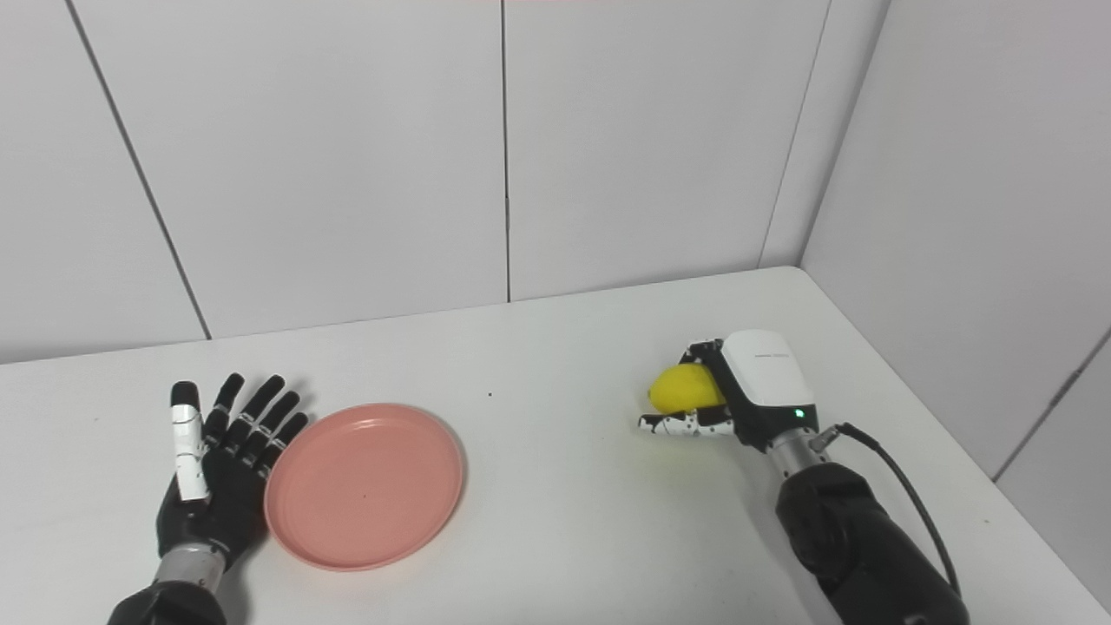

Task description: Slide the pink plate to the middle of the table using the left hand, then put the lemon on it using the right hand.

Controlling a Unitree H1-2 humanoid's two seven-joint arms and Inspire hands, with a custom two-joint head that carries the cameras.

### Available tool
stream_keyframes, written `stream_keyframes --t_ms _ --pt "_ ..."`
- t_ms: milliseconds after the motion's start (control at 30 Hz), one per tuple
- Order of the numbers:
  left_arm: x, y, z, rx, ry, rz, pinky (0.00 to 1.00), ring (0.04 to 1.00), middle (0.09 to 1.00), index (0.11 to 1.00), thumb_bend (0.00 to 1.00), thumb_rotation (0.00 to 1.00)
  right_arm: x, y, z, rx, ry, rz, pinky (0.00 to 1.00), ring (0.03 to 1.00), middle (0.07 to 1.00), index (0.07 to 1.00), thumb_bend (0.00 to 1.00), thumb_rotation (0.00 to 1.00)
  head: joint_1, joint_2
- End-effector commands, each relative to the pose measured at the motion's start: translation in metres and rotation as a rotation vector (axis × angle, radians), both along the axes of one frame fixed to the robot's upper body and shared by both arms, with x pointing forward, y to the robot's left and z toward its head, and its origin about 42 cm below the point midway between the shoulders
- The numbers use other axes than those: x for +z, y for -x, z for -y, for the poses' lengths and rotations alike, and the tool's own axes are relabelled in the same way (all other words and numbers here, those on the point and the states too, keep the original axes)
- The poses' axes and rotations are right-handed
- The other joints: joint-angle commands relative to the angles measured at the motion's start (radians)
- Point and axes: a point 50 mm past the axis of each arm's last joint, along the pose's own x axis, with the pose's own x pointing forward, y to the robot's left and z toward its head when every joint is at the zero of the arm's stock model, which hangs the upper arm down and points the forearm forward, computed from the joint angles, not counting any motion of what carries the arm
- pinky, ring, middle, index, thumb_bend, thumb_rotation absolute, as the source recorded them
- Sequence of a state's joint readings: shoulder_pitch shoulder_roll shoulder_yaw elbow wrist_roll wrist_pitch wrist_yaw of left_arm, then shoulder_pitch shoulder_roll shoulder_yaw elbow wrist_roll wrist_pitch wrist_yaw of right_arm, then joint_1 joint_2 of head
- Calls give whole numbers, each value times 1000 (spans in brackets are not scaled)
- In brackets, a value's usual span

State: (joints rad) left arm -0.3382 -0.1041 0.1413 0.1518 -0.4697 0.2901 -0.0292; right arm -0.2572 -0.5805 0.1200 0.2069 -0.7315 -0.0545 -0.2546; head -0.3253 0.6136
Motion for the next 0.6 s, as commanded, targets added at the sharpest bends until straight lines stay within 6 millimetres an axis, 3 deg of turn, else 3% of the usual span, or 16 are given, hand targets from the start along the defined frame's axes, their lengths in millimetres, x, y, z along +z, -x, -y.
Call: stream_keyframes --t_ms 0,200,367,567 --pt "-14 8 8 -11 -9 -81 837 822 817 960 815 772 38 -10 2 51 33 114 165 219 293 344 608 477 3 -1" --pt "-12 11 20 -5 -2 -85 825 817 800 953 783 786 61 -14 -13 125 60 166 153 202 272 313 603 478 54 1" --pt "-11 14 29 1 2 -94 801 806 791 934 776 787 79 -21 -33 197 54 191 153 201 276 320 608 520 112 -1" --pt "-10 18 40 -1 10 -98 806 801 793 927 779 782 98 -27 -61 280 48 224 171 220 298 349 605 485 164 -1"
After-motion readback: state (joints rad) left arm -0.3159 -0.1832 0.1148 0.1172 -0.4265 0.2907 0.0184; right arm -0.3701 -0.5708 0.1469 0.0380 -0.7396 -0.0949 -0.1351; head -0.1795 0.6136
